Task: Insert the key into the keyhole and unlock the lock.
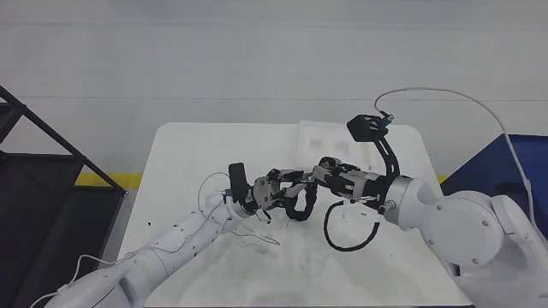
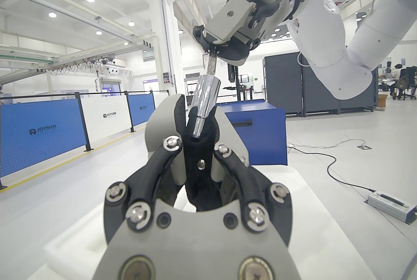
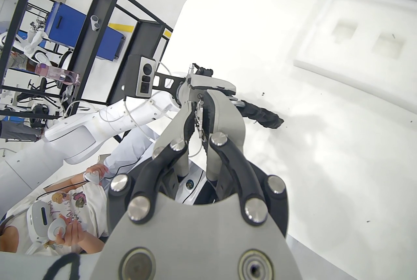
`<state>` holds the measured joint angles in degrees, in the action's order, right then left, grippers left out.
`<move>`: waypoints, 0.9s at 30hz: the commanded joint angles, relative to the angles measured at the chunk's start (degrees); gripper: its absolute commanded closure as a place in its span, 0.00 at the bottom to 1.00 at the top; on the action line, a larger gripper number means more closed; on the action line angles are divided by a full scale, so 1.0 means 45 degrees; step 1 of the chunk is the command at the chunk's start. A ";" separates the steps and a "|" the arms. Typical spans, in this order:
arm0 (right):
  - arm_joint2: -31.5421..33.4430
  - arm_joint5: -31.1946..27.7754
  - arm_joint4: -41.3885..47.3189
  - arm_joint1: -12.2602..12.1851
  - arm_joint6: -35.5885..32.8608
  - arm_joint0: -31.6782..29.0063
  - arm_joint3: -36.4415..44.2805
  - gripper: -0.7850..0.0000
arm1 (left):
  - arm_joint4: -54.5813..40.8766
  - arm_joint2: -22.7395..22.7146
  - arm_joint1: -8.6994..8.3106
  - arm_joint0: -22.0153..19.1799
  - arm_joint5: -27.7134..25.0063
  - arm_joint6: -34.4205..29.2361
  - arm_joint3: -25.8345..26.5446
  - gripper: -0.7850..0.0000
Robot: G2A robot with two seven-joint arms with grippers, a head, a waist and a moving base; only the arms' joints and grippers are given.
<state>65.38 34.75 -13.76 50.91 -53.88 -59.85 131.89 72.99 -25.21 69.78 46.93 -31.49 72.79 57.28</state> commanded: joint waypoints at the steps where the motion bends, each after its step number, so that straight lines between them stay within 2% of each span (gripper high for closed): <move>1: -0.0001 0.0083 0.0057 0.0016 0.0038 0.0015 -0.0033 1.00 | 0.0054 -0.0058 0.0023 0.0015 0.0002 0.0002 -0.0004 1.00; 27: -0.0421 0.0307 -0.0104 0.0139 -0.0259 0.0431 -0.0135 1.00 | 0.0675 -0.0797 0.0186 0.0258 0.0043 0.0043 -0.0031 1.00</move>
<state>63.49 36.09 -14.22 51.53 -55.00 -57.93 131.28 75.83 -28.70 70.60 48.07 -31.30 72.99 57.19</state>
